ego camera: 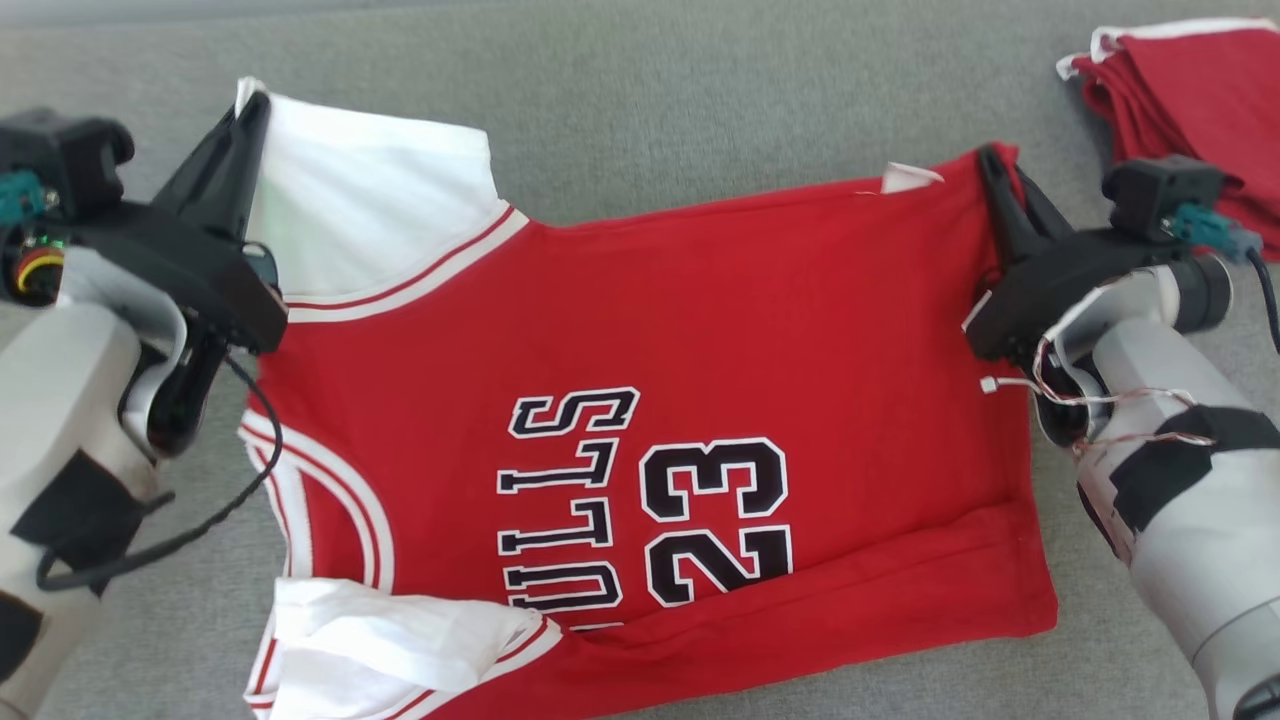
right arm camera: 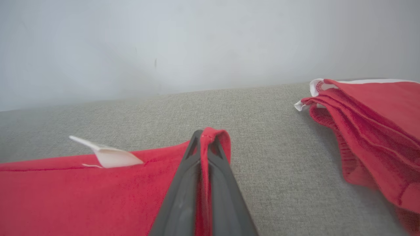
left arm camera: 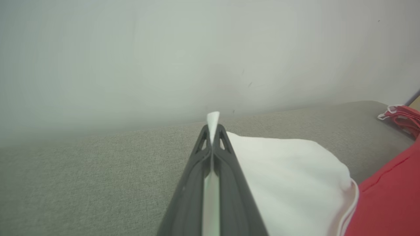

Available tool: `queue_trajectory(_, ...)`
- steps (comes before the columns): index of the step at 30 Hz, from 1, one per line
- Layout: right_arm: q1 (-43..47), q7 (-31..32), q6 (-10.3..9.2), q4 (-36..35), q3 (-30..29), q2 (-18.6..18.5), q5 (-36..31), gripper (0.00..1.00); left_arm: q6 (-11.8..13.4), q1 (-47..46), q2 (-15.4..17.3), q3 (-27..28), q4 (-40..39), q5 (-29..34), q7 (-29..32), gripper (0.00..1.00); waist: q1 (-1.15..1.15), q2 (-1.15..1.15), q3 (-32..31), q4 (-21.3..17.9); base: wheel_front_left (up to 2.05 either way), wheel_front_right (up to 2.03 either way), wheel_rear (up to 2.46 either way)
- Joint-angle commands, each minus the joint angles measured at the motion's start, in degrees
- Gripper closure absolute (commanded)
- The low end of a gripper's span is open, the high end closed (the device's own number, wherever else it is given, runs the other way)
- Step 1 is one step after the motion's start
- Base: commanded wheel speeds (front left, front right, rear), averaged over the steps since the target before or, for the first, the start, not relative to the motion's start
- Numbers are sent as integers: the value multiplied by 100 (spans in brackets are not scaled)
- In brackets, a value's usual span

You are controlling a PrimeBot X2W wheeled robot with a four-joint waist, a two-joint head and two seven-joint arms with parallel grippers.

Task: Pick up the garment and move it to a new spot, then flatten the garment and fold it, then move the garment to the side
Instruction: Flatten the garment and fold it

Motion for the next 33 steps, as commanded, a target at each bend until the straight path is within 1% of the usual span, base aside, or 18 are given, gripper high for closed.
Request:
queue_trajectory(1, 101, -52, 0, 32, 9, -36, 88, 100, 14, 139, 36, 18, 25, -41, -60, 100, 0, 0, -122, 56, 0, 0, 0)
queue_trajectory(8, 429, -104, 0, -46, 289, -30, 442, 100, 13, 488, -8, -135, -137, -143, -126, 100, 0, 0, -404, 109, 0, 0, 0)
queue_trajectory(13, 773, -155, 0, -220, 423, -78, 721, 100, 13, 887, 64, -85, -409, -106, -152, 100, 0, 0, -694, 128, 0, 0, 0)
queue_trajectory(17, 1207, -183, 0, -426, 443, -202, 1035, 100, 13, 1425, 173, 319, -867, 46, -153, 100, 0, 0, -946, 162, 0, 0, 0)
queue_trajectory(22, 1788, -198, 0, -776, 444, -422, 1465, 100, 27, 2482, 167, 1081, -1580, 305, -155, 100, 0, 0, -1149, 249, 0, 0, 0)
queue_trajectory(24, 2014, -203, 0, -934, 379, -502, 1642, 100, 45, 2938, 104, 1328, -1805, 464, -156, 100, 0, 0, -1201, 295, 0, 0, 0)
queue_trajectory(27, 2361, -204, 0, -1219, 255, -637, 1731, 100, 36, 3549, -37, 1645, -2074, 641, -156, 100, 0, 0, -1266, 365, 0, 0, 0)
queue_trajectory(30, 2740, -205, 0, -1533, 93, -718, 1768, 100, 91, 4072, -258, 1905, -2320, 800, -155, 100, 0, 0, -1313, 416, 0, 0, 0)
queue_trajectory(33, 3077, -195, 0, -1813, -37, -765, 1739, 100, 96, 4510, -464, 2033, -2488, 993, -157, 100, 0, 0, -1331, 460, 0, 0, 0)
